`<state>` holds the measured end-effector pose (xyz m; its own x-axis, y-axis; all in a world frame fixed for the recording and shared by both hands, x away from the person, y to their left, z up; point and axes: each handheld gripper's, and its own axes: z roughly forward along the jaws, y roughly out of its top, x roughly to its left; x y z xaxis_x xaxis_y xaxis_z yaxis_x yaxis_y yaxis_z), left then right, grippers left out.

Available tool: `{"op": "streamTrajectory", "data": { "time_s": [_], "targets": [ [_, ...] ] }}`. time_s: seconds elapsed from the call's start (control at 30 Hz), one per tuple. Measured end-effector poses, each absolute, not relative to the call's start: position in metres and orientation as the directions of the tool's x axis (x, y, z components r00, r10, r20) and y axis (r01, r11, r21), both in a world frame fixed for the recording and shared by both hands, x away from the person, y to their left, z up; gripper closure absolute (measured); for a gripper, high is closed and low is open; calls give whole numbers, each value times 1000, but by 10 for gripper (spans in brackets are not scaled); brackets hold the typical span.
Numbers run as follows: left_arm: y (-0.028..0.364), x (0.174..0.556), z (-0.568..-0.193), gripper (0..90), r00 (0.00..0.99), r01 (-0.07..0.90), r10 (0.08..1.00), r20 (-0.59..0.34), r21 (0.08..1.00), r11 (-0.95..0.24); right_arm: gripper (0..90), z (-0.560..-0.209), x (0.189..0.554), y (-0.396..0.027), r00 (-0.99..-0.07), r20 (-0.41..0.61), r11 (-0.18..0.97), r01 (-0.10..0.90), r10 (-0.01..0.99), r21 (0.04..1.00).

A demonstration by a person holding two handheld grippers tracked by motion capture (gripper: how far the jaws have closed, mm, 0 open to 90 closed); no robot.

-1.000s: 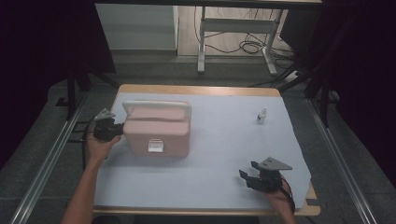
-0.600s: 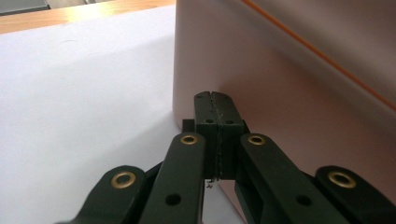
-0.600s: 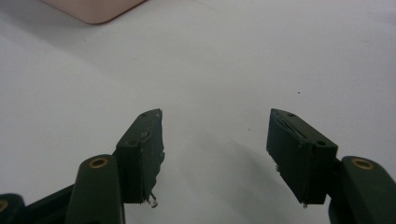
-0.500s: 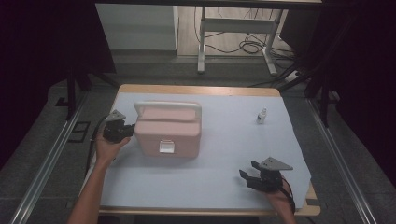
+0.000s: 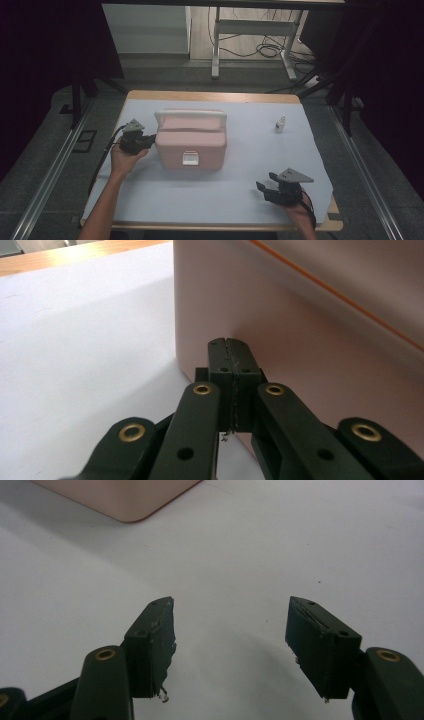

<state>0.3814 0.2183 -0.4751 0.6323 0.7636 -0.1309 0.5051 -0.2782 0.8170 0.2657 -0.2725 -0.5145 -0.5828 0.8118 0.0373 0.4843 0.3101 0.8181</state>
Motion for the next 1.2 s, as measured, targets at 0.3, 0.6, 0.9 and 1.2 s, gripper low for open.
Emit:
{"op": "streamTrajectory", "data": {
  "time_s": [0.3,0.6,0.9,1.2],
  "targets": [
    [209,380,-476,900,648,501,748,-143,820,-278,363,-514,265,-273,-581,37,307,482,813,820],
    [202,379,-475,900,652,496,747,-130,818,-291,363,-514,265,-272,-583,35,312,483,812,818],
    [185,382,-474,900,670,487,734,-113,813,-319,363,-514,265,-273,-581,38,308,483,813,819],
    [183,380,-474,868,657,489,745,-114,817,-305,362,-513,265,-274,-580,38,306,482,813,821]
  ]
}}
